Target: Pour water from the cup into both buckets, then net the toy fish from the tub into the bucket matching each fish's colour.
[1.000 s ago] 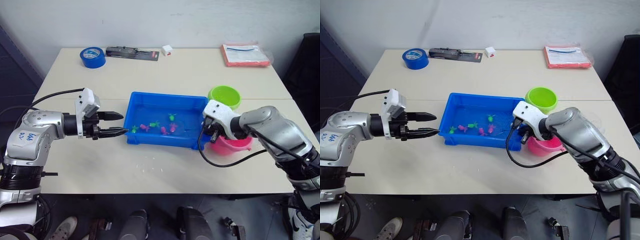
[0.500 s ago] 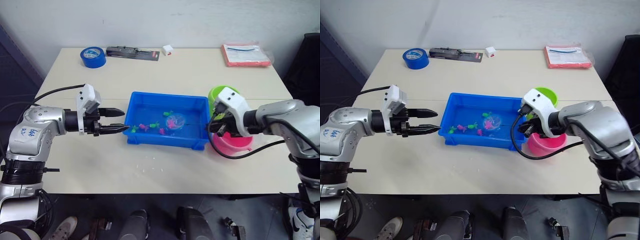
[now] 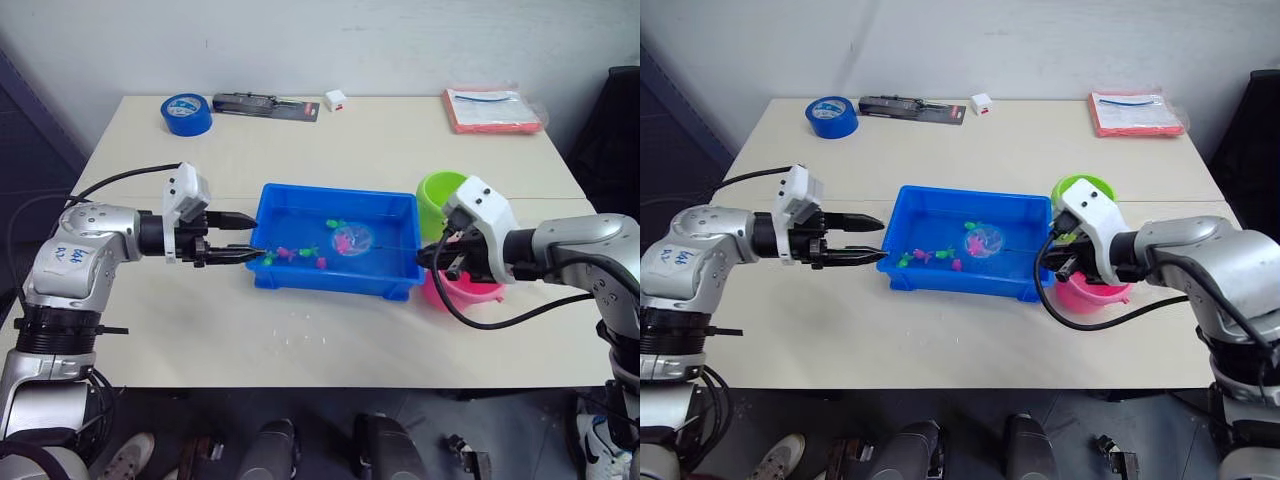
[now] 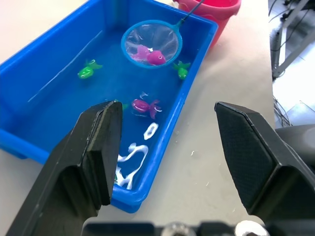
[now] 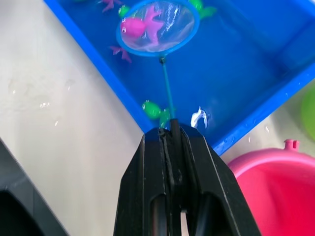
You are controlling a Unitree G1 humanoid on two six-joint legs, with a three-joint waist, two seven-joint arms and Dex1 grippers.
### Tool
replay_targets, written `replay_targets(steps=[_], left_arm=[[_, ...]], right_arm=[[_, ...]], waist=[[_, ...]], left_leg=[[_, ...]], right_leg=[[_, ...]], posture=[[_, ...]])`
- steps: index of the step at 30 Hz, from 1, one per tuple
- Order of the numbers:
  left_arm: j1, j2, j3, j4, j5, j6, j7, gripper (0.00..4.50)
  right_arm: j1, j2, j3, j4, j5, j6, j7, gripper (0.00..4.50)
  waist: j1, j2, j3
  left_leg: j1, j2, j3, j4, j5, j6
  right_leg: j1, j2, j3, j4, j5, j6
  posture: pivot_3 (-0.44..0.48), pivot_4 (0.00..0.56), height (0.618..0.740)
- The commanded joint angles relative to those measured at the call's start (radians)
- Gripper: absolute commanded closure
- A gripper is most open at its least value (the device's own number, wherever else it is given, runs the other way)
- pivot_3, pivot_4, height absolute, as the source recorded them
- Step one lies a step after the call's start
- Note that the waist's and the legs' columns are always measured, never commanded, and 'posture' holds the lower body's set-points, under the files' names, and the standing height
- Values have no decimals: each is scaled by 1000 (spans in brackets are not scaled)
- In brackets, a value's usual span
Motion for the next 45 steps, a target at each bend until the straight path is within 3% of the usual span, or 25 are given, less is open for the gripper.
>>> replay_targets(steps=[1,9,17,27,32,45], left_arm=[[-60,-31,-17,33,13,-50,-32,1237],[-204,-132,-75,199,59,-155,-103,1237],[-285,-210,-102,349,108,-239,-158,1237],[-328,-242,-104,445,145,-296,-191,1237],[-336,-252,-103,459,149,-308,-204,1237],[-330,-258,-94,462,160,-308,-207,1237]], right_arm=[[131,-20,-220,-132,50,-94,30,3702],[390,-134,-600,-200,111,-85,85,3702],[699,-148,-841,-274,36,-161,81,3702],[962,-86,-713,-359,-282,-583,-66,3702],[1116,-90,-631,-313,-569,-895,-138,3702],[1251,79,-628,-225,-946,-1520,-309,3702]], waist=[[8,0,0],[7,0,0],[5,0,0],[6,0,0],[8,0,0],[7,0,0]], left_leg=[[0,0,-1,0,0,0],[-1,-2,-1,1,0,1],[0,-1,1,0,0,1],[1,-2,2,0,0,1],[1,-2,1,1,0,2],[2,-2,2,1,1,1]], right_leg=[[0,0,-1,0,0,0],[1,3,-3,0,0,0],[1,5,-5,1,0,0],[1,5,-4,1,0,0],[1,5,-4,1,0,0],[2,6,-5,1,0,0]], posture=[[0,150,737],[0,150,737],[0,150,737],[0,150,737],[0,150,737],[0,150,737]])
